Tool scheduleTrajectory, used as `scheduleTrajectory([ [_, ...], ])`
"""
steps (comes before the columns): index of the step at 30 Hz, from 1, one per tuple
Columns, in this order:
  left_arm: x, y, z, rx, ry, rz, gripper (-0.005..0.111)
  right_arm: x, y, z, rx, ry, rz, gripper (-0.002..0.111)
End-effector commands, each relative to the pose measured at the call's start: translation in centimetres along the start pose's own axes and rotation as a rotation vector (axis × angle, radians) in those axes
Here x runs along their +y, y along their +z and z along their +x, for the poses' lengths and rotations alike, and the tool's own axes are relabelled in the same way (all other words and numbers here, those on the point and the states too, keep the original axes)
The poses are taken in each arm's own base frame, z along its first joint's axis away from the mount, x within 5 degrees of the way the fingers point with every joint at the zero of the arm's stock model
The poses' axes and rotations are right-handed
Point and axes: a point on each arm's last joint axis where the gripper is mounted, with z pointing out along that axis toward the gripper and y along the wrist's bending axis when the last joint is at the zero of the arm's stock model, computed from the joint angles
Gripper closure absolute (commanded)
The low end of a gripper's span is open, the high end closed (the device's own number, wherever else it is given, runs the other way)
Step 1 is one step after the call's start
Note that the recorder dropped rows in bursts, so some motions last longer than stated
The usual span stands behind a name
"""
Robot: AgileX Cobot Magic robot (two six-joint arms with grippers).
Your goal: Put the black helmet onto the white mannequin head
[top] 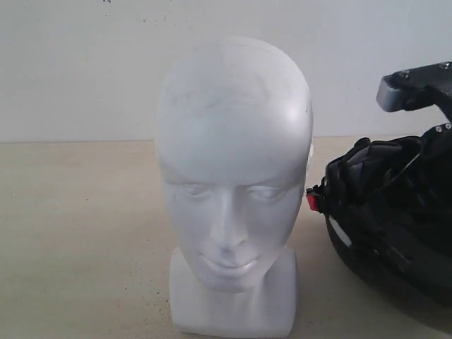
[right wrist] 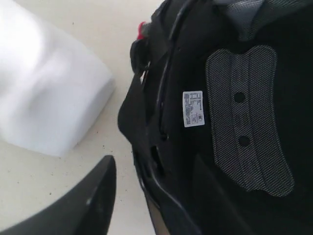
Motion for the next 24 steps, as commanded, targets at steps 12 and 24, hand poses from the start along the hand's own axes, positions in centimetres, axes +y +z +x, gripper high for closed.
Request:
scheduleTrajectory([
  [12, -0.1, 0.0, 0.1, 0.000, -0.006, 0.009, 0.102, 0.1, 3.2, 1.4, -0.001, -0.008, -0.028, 0.061],
  [24, -0.1, 0.0, 0.1, 0.000, -0.006, 0.009, 0.102, 0.3, 3.3, 1.1, -0.033, -0.078, -0.055, 0.061],
])
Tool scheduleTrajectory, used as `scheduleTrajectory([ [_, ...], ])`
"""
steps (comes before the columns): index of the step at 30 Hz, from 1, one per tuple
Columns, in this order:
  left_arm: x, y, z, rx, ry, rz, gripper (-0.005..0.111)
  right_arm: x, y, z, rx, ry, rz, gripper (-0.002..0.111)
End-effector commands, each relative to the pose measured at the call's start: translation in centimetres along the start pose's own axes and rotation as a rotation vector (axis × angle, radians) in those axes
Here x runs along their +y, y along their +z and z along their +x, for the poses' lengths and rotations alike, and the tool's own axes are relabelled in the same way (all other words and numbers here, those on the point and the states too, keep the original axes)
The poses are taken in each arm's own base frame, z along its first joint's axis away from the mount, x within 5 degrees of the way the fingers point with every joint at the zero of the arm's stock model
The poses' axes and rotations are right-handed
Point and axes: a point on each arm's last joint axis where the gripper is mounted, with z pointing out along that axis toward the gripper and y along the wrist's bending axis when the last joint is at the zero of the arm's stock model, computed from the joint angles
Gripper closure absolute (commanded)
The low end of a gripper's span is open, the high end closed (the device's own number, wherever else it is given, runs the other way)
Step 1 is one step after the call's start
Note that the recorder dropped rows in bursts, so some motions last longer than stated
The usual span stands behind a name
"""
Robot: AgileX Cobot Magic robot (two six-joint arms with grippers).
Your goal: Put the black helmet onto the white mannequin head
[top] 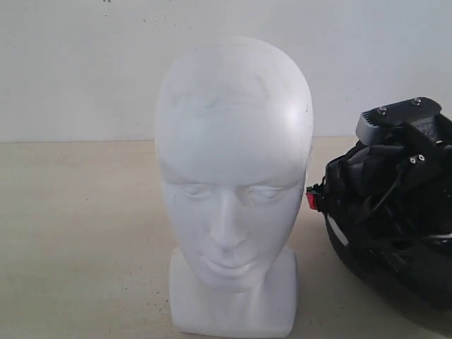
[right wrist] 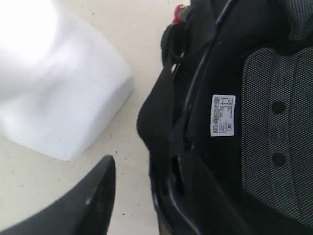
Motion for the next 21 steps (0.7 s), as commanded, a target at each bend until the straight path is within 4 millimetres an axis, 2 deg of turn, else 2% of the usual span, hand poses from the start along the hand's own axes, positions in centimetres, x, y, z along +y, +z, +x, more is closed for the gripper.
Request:
scheduleTrajectory([
  [1, -0.1, 0.0, 0.1, 0.000, -0.006, 0.009, 0.102, -0.2, 0.3, 0.0, -0.008, -0.034, 0.019, 0.061],
  [16, -0.1, 0.0, 0.1, 0.000, -0.006, 0.009, 0.102, -0.9, 4.8, 0.6, 0.139, -0.003, -0.004, 0.061],
  [21, -0.1, 0.0, 0.1, 0.000, -0.006, 0.009, 0.102, -1.1, 5.7, 0.8, 0.155, 0.021, -0.001, 0.061],
])
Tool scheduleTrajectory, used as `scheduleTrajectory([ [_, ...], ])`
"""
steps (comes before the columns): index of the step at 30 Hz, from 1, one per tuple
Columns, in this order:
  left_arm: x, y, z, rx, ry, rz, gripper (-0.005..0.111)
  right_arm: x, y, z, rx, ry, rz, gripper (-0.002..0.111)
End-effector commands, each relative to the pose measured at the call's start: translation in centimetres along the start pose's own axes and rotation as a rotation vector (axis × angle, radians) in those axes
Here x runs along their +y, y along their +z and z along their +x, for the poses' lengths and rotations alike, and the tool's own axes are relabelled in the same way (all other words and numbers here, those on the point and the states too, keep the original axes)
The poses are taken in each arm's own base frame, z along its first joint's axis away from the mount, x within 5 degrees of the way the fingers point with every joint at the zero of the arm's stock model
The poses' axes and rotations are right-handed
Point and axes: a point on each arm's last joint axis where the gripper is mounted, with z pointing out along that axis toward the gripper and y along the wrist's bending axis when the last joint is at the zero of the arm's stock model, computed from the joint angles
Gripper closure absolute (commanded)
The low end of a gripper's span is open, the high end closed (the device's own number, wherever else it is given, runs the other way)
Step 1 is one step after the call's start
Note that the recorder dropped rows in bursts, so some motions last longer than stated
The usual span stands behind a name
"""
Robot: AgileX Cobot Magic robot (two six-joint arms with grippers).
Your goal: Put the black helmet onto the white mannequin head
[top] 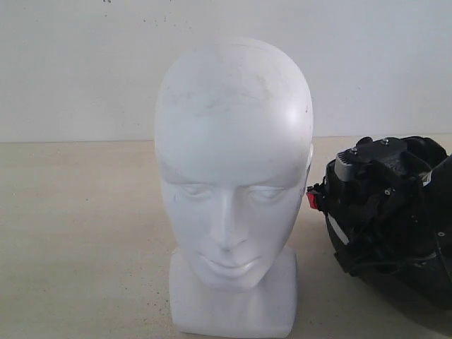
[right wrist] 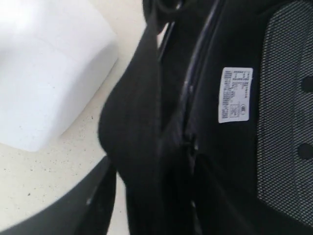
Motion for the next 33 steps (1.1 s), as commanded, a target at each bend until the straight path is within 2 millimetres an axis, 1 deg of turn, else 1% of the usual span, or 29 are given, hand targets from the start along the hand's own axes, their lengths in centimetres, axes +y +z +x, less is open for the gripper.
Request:
scheduleTrajectory([
  [1, -0.06, 0.01, 0.09, 0.000, -0.006, 0.009, 0.102, -0.12, 0.63, -0.06, 0.000, 0.012, 0.005, 0.061],
  [13, -0.06, 0.01, 0.09, 0.000, -0.006, 0.009, 0.102, -0.19, 0.80, -0.16, -0.008, 0.013, 0.010, 0.061],
  [19, -0.06, 0.01, 0.09, 0.000, -0.006, 0.009, 0.102, -0.33, 0.80, -0.15, -0.006, -0.035, 0.024, 0.061],
  [33, -0.06, 0.01, 0.09, 0.000, -0.006, 0.009, 0.102, -0.35, 0.79, 0.10, 0.022, -0.043, 0.026, 0.061],
])
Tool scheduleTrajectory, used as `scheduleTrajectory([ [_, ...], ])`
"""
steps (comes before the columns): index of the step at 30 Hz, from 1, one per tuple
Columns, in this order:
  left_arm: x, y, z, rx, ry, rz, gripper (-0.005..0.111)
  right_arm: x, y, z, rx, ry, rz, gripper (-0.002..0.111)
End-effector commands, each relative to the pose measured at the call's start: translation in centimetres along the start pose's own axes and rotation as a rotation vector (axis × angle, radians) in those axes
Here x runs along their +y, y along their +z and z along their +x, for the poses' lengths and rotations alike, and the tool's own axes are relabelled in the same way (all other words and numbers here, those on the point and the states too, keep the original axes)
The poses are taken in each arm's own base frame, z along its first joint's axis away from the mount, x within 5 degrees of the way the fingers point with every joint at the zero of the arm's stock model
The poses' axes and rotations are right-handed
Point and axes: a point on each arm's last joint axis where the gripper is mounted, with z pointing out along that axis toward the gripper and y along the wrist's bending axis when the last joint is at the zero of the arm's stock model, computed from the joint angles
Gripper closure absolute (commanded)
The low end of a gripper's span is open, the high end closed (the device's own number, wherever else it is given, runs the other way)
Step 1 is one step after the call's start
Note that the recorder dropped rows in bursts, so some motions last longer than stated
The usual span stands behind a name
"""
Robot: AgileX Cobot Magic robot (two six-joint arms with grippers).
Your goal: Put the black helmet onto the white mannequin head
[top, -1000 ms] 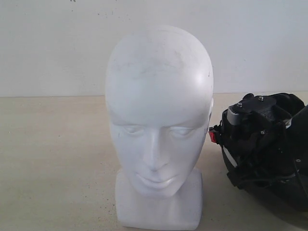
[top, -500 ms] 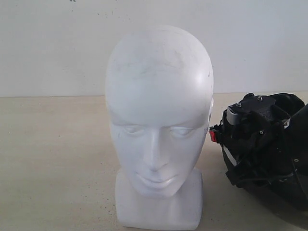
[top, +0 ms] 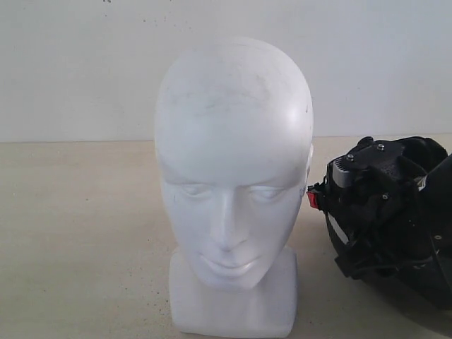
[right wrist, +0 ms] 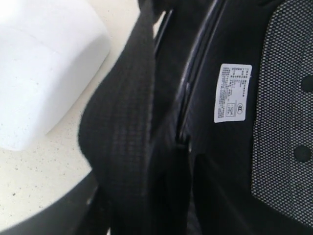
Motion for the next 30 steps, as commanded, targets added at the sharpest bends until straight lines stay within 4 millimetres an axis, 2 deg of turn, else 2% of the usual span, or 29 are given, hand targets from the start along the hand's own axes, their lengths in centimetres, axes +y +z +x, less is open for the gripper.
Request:
scheduleTrajectory([
  [1, -0.1, 0.0, 0.1, 0.000, -0.006, 0.009, 0.102, 0.0, 0.0, 0.1, 0.009, -0.019, 0.008, 0.061],
  [4, -0.1, 0.0, 0.1, 0.000, -0.006, 0.009, 0.102, 0.0, 0.0, 0.2, 0.012, -0.010, 0.010, 0.067],
  [6, -0.1, 0.0, 0.1, 0.000, -0.006, 0.009, 0.102, -0.1, 0.0, 0.2, 0.013, -0.012, 0.012, 0.082],
  [8, -0.1, 0.0, 0.1, 0.000, -0.006, 0.009, 0.102, -0.1, 0.0, 0.2, 0.015, -0.018, 0.016, 0.106],
  [15, -0.1, 0.0, 0.1, 0.000, -0.006, 0.009, 0.102, -0.2, -0.1, 0.0, 0.004, -0.032, 0.032, 0.108],
  [19, -0.1, 0.0, 0.1, 0.000, -0.006, 0.009, 0.102, -0.4, -1.1, -0.6, -0.011, -0.062, 0.061, 0.108],
  [22, -0.1, 0.0, 0.1, 0.000, -0.006, 0.009, 0.102, -0.6, -3.7, -1.2, -0.095, -0.076, 0.122, 0.108],
  [25, -0.1, 0.0, 0.1, 0.000, -0.006, 0.009, 0.102, -0.3, -7.7, -1.9, -0.235, -0.091, 0.174, 0.108],
  [30, -0.1, 0.0, 0.1, 0.000, -0.006, 0.009, 0.102, 0.2, -13.2, -1.7, -0.449, -0.137, 0.252, 0.108],
])
